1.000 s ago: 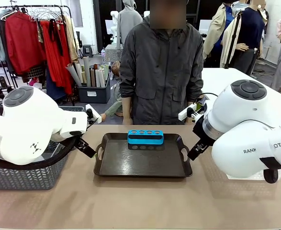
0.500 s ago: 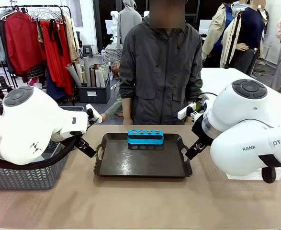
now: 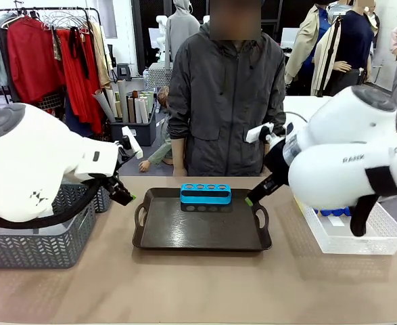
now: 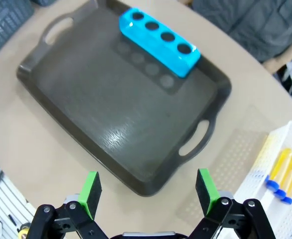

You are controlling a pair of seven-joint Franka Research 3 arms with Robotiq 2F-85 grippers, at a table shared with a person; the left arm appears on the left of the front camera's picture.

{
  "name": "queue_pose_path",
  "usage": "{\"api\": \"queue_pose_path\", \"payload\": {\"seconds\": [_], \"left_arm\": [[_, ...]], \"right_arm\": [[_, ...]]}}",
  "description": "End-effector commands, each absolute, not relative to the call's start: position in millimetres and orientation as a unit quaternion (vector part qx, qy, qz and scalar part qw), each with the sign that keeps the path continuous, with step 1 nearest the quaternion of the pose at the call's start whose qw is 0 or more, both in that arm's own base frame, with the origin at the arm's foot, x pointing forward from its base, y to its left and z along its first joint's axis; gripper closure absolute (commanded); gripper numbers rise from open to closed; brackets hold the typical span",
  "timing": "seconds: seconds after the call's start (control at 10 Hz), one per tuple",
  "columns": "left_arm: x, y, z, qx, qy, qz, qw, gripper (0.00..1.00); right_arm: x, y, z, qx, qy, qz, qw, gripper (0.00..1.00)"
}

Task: Prepare the laboratory tools.
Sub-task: Pick up one Large Measuring Cup and place it on the Handle tray.

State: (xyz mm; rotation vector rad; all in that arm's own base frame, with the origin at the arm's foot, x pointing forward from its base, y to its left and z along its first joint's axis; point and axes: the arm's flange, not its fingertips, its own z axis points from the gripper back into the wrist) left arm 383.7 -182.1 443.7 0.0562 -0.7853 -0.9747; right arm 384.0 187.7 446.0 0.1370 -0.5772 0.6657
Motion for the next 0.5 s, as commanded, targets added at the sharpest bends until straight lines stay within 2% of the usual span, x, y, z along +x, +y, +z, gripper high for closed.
{"api": "queue_pose_path", "payload": {"seconds": [0.0, 0.1, 0.2, 0.3, 0.4], "left_arm": [[352, -153, 447, 0.019, -0.398, -0.487, 0.777, 0.00], [346, -146, 453, 0.025, -0.402, -0.503, 0.765, 0.00], [343, -140, 458, 0.026, -0.392, -0.497, 0.774, 0.00], [340, -136, 456, 0.066, -0.372, -0.493, 0.784, 0.00], [378, -173, 474, 0.030, -0.398, -0.490, 0.775, 0.00]], "right_arm": [[392, 174, 474, 0.087, -0.291, 0.347, 0.888, 0.00], [398, 170, 483, 0.092, -0.300, 0.343, 0.885, 0.00], [403, 166, 489, 0.090, -0.307, 0.339, 0.884, 0.00], [405, 164, 489, 0.087, -0.319, 0.332, 0.883, 0.00], [394, 175, 490, 0.073, -0.309, 0.328, 0.890, 0.00]]}}
